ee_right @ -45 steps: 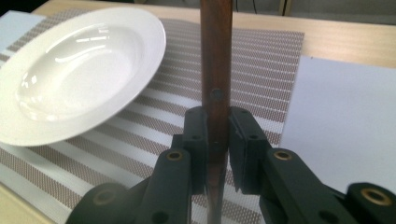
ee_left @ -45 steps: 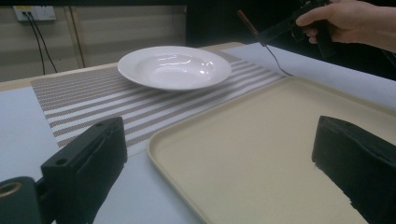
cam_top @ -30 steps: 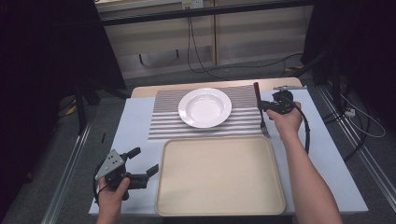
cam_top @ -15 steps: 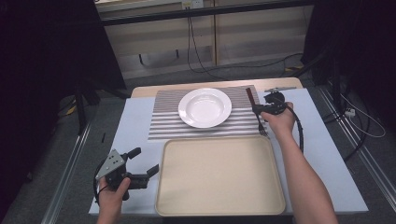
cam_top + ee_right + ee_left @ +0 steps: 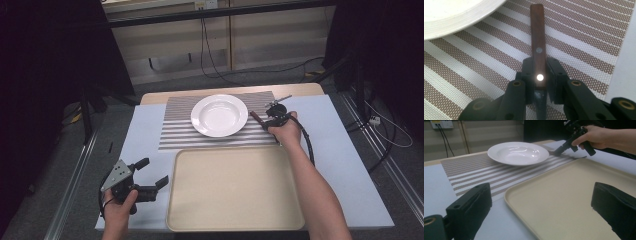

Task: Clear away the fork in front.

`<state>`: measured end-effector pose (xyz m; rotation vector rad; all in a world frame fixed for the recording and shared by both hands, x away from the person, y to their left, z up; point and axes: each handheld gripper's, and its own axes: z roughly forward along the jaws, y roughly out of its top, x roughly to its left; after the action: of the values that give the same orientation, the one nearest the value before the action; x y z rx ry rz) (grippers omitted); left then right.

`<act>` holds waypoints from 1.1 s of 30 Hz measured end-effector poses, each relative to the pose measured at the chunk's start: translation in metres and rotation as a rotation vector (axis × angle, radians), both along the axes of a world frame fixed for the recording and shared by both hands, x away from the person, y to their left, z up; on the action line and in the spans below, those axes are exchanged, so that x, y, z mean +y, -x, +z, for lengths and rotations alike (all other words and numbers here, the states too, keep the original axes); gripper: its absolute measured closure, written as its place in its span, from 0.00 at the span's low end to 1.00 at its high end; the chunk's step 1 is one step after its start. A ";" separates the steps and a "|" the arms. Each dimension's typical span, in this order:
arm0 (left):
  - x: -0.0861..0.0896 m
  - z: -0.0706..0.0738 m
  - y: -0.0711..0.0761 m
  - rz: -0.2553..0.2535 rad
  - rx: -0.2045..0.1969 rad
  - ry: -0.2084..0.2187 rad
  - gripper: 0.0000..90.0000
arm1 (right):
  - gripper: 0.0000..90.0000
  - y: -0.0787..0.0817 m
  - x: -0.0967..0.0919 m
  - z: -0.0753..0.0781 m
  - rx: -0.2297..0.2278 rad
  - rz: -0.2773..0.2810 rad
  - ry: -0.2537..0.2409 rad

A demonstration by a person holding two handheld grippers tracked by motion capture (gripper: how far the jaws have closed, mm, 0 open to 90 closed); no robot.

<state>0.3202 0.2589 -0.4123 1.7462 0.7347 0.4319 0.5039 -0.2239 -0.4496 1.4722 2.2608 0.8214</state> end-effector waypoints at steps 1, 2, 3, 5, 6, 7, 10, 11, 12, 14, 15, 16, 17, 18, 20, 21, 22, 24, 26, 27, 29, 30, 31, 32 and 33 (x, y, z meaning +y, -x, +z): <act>0.000 0.000 0.000 0.000 0.001 0.003 0.04 | 0.86 0.000 0.000 0.000 0.002 -0.001 -0.003; -0.001 0.000 0.000 0.000 0.003 0.005 0.04 | 0.85 0.000 0.000 0.000 0.004 -0.005 -0.008; -0.001 0.000 0.000 0.001 0.004 0.003 0.04 | 0.85 -0.001 -0.001 0.000 0.005 -0.006 -0.011; -0.001 -0.001 0.000 0.001 0.005 0.001 0.04 | 0.85 -0.001 -0.003 0.000 0.008 -0.006 -0.026; -0.001 -0.001 0.000 -0.001 0.004 -0.001 0.04 | 0.84 -0.002 -0.003 0.000 0.009 -0.013 -0.037; -0.001 -0.001 0.000 -0.001 0.005 0.000 0.04 | 0.84 -0.002 -0.004 -0.001 0.009 -0.017 -0.041; -0.001 -0.001 0.000 0.001 0.007 0.000 0.04 | 0.84 -0.004 -0.003 -0.001 0.008 -0.018 -0.037; -0.001 -0.001 0.000 0.000 0.006 -0.003 0.04 | 0.83 -0.005 -0.002 0.000 0.007 -0.012 -0.023; -0.001 -0.002 -0.001 0.000 0.008 -0.004 0.04 | 0.83 -0.006 0.000 0.000 0.003 -0.009 -0.011; -0.001 -0.002 -0.001 -0.001 0.011 -0.005 0.04 | 0.83 -0.007 0.002 0.000 0.005 0.001 0.002; -0.002 -0.002 -0.001 -0.002 0.011 -0.003 0.04 | 0.83 -0.008 0.003 0.000 0.007 0.004 0.007; -0.002 -0.002 0.000 -0.004 0.013 -0.005 0.04 | 0.84 -0.008 0.002 0.000 0.008 0.004 0.007; -0.002 -0.002 0.000 -0.005 0.011 -0.007 0.04 | 0.84 -0.009 0.002 0.000 0.010 0.005 0.000; -0.002 -0.002 0.000 -0.004 0.012 -0.006 0.04 | 0.84 -0.009 0.000 -0.001 0.010 0.008 -0.011; -0.002 -0.002 0.000 -0.002 0.013 -0.003 0.04 | 0.85 -0.009 -0.002 -0.002 0.014 0.001 -0.033; -0.002 -0.002 0.000 -0.004 0.011 -0.005 0.04 | 0.85 -0.009 -0.002 -0.001 0.019 0.003 -0.033; -0.002 -0.002 -0.001 -0.006 0.009 -0.010 0.04 | 0.85 -0.009 -0.001 -0.002 0.017 -0.001 -0.031; -0.002 -0.002 -0.001 -0.004 0.011 -0.007 0.04 | 0.85 -0.009 0.000 -0.003 0.002 0.001 -0.026; -0.002 -0.002 -0.001 -0.001 0.010 -0.011 0.04 | 0.85 -0.008 -0.002 -0.004 0.006 -0.007 -0.049; -0.002 -0.002 -0.001 -0.001 0.007 -0.013 0.04 | 0.85 -0.008 -0.004 -0.005 0.003 -0.010 -0.065; -0.002 -0.002 -0.001 0.002 0.009 -0.017 0.04 | 0.85 -0.008 -0.005 -0.006 -0.004 -0.004 -0.069; -0.003 -0.002 -0.001 0.006 0.010 -0.018 0.04 | 0.85 -0.008 -0.004 -0.006 -0.004 -0.003 -0.068; -0.003 -0.002 -0.001 0.008 0.010 -0.020 0.04 | 0.85 -0.008 -0.004 -0.006 -0.003 -0.008 -0.069; -0.004 -0.002 -0.001 0.010 0.012 -0.017 0.04 | 0.85 -0.008 -0.002 -0.006 -0.007 -0.007 -0.053; -0.005 -0.002 0.000 0.012 0.010 -0.020 0.04 | 0.85 -0.008 0.000 -0.005 -0.003 -0.008 -0.041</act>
<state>0.3205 0.2543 -0.4144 1.7648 0.7505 0.4399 0.5123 -0.2243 -0.4545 1.4959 2.2478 0.8724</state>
